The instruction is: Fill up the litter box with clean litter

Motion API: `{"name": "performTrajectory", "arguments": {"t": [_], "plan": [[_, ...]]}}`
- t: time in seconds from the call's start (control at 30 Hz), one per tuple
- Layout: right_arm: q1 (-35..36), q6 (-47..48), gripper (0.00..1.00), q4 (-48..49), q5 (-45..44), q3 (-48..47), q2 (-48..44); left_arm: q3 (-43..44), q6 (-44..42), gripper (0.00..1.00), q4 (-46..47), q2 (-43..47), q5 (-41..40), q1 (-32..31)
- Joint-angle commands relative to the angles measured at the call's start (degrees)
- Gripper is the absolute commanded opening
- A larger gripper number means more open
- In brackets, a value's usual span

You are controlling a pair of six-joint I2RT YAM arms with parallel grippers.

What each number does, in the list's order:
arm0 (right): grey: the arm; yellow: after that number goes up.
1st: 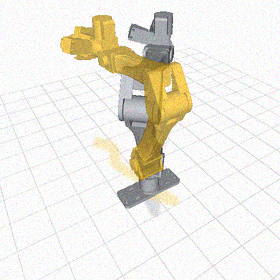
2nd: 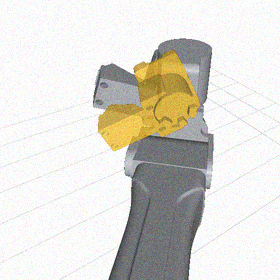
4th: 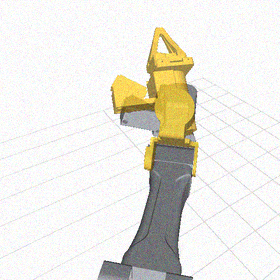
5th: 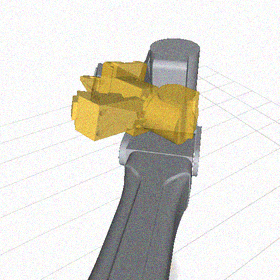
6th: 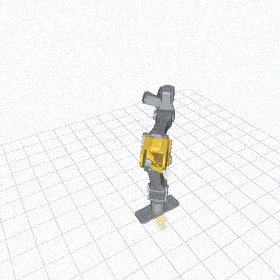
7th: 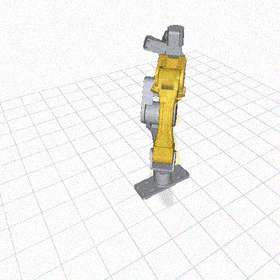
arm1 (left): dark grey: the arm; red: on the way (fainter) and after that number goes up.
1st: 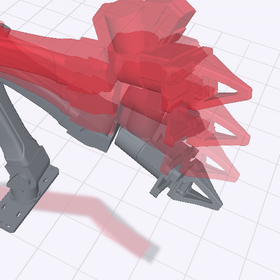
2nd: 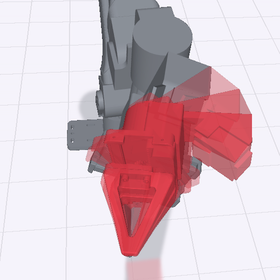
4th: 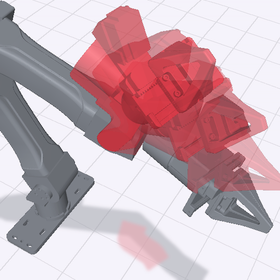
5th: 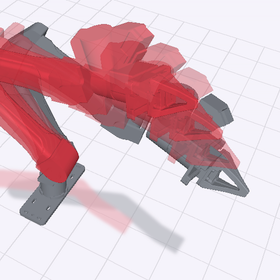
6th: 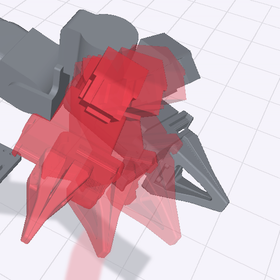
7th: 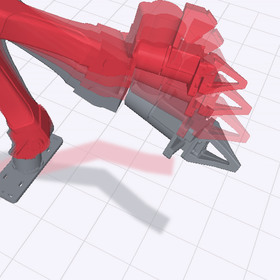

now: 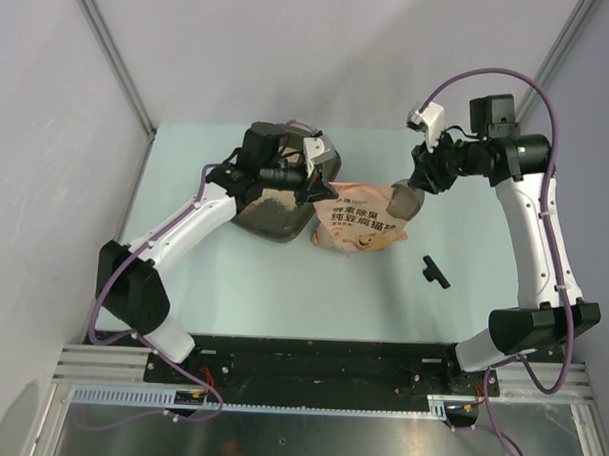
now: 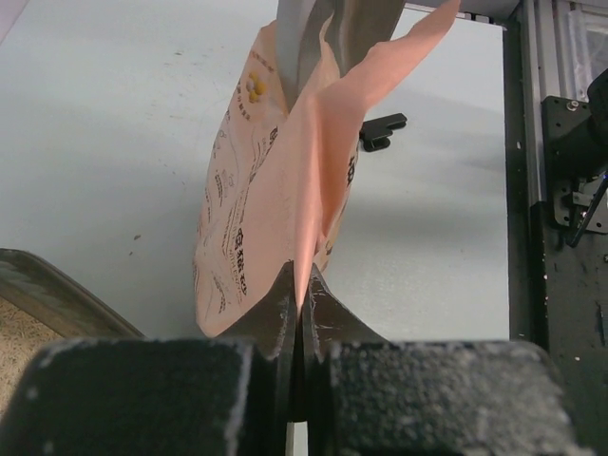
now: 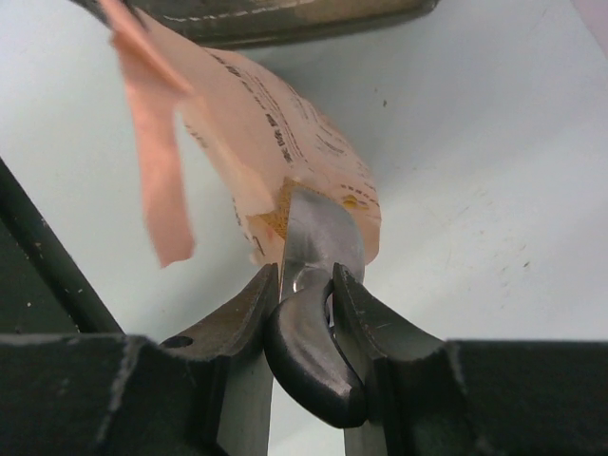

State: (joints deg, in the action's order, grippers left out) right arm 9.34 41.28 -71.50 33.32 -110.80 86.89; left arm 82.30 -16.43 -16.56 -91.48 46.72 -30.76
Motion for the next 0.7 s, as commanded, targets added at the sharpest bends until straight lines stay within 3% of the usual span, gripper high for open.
{"name": "performTrajectory", "arguments": {"t": [0.0,0.07,0.37,0.47,0.67], "plan": [[1.5,-14.2,0.0,8.6,-11.1,4.0,-1.8,-0.2,4.2,0.0,4.2,6.1,1.4,0.0],[2.6,-22.9,0.0,13.9,-13.9,5.9,-2.2,-1.0,6.0,0.0,5.0,6.9,1.3,-0.4],[7.2,-42.1,0.0,27.1,-24.7,13.3,-4.3,-2.5,9.0,0.0,7.4,9.0,-0.8,-1.8],[9.5,-39.3,0.0,30.5,-26.7,16.5,-4.6,-2.8,9.2,0.0,7.9,9.3,-2.2,-1.8],[10.4,-31.7,0.0,34.0,-22.2,21.5,-4.4,-3.6,7.3,0.0,8.2,9.3,-3.6,-1.8]]}}
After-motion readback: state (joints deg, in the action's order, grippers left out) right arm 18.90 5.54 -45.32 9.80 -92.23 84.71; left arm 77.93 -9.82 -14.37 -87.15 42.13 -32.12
